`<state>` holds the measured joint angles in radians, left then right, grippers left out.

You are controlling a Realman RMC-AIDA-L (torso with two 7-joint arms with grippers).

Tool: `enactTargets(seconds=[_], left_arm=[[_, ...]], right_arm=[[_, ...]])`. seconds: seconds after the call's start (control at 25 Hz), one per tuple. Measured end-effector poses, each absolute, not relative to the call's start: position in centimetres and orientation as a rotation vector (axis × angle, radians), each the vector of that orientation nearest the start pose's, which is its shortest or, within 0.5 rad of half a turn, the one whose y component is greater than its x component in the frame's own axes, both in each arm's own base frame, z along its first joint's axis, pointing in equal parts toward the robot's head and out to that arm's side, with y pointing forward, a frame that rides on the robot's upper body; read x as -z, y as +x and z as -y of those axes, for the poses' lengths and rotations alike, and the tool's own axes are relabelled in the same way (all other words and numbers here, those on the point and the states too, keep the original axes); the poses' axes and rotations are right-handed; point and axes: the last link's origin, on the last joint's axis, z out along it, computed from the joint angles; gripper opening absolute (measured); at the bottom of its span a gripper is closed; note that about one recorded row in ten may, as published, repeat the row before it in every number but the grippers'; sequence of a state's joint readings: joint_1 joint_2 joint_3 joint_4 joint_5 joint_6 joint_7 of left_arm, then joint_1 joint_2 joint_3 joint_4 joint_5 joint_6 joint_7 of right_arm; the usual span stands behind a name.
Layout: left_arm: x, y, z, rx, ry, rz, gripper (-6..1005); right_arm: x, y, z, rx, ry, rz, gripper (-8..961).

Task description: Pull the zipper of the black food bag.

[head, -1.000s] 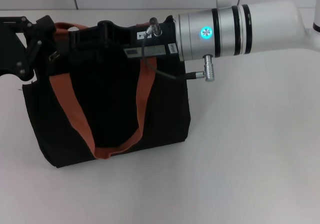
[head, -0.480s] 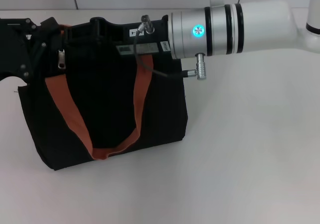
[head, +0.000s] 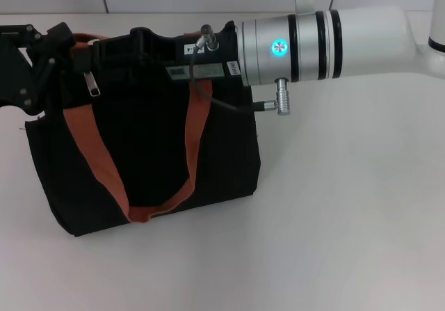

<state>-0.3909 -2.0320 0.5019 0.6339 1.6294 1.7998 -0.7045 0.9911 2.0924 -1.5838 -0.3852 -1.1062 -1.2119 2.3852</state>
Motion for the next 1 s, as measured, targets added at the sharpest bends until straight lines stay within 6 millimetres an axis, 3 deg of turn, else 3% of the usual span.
enactTargets(seconds=[1.0], left_arm=[[-7.72,-27.64,-30.02,0.937,-2.228,-0.188,8]], right_arm=[[10.65,6.09,-37.61,-0.826,-2.79,-1.8,248]])
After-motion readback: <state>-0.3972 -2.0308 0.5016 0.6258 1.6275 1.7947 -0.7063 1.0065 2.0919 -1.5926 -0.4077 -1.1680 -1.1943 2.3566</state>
